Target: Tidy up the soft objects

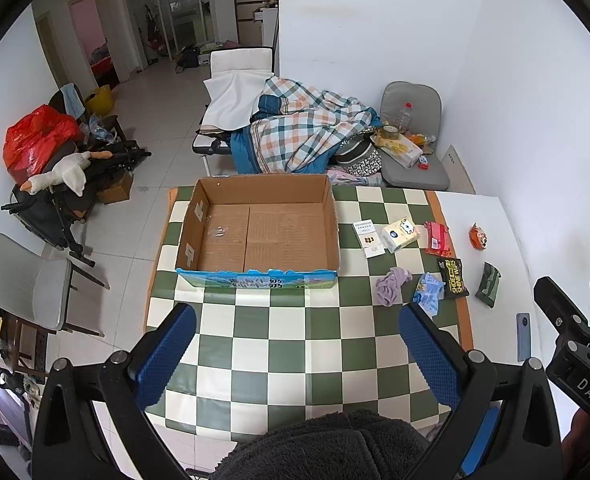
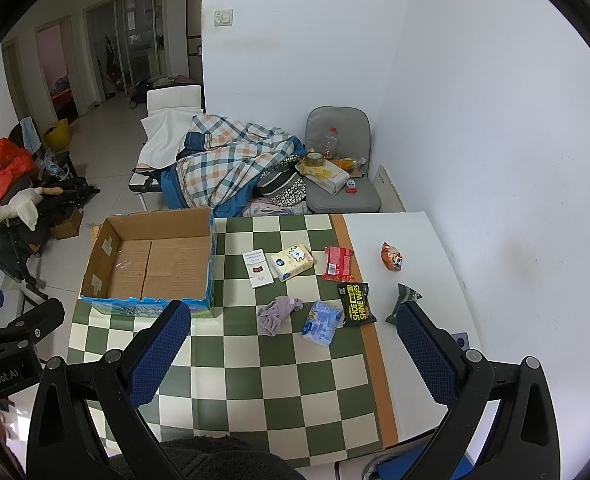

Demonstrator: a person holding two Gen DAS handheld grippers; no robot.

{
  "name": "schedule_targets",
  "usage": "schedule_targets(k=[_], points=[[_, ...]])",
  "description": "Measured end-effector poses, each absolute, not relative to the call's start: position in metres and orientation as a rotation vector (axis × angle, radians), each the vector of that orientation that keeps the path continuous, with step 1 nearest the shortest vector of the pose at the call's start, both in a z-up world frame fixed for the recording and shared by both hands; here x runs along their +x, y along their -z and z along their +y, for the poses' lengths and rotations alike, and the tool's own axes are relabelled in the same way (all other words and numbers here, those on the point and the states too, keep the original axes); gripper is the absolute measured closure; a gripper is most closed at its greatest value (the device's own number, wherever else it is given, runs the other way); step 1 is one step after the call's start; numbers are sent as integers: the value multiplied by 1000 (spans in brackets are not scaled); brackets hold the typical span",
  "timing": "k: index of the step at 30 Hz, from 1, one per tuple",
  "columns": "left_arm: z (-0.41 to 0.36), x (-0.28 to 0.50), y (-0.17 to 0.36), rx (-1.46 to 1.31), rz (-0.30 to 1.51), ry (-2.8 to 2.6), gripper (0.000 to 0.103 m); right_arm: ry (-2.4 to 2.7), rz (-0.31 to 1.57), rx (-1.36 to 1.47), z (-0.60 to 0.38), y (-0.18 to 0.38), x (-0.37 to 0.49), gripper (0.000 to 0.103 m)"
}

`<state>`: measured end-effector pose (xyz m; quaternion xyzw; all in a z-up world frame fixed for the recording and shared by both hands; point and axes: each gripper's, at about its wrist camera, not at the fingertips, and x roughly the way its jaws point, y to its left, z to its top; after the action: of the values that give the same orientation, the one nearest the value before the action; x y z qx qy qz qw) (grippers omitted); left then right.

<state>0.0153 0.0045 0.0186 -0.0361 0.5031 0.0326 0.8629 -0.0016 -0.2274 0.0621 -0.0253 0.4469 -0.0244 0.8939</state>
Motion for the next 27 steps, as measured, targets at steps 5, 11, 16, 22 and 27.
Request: schedule_targets(k=[5, 11, 16, 22, 27], points=[[-2, 25, -14, -83, 1068, -46, 0, 49, 948, -26, -234, -56, -2, 0], [-24, 85, 25, -135, 1144, 33, 0, 102, 1028, 53, -280, -20, 27, 0], [-73, 170, 86, -87, 1268, 106, 0, 169, 1150, 96, -342, 51, 85, 0], [-120, 261, 186, -79, 1463, 139, 0, 178, 1335, 175, -409, 174, 166, 0], [-148, 311, 286, -16, 1646, 91, 5, 192, 1469, 207, -443, 273, 218, 0]])
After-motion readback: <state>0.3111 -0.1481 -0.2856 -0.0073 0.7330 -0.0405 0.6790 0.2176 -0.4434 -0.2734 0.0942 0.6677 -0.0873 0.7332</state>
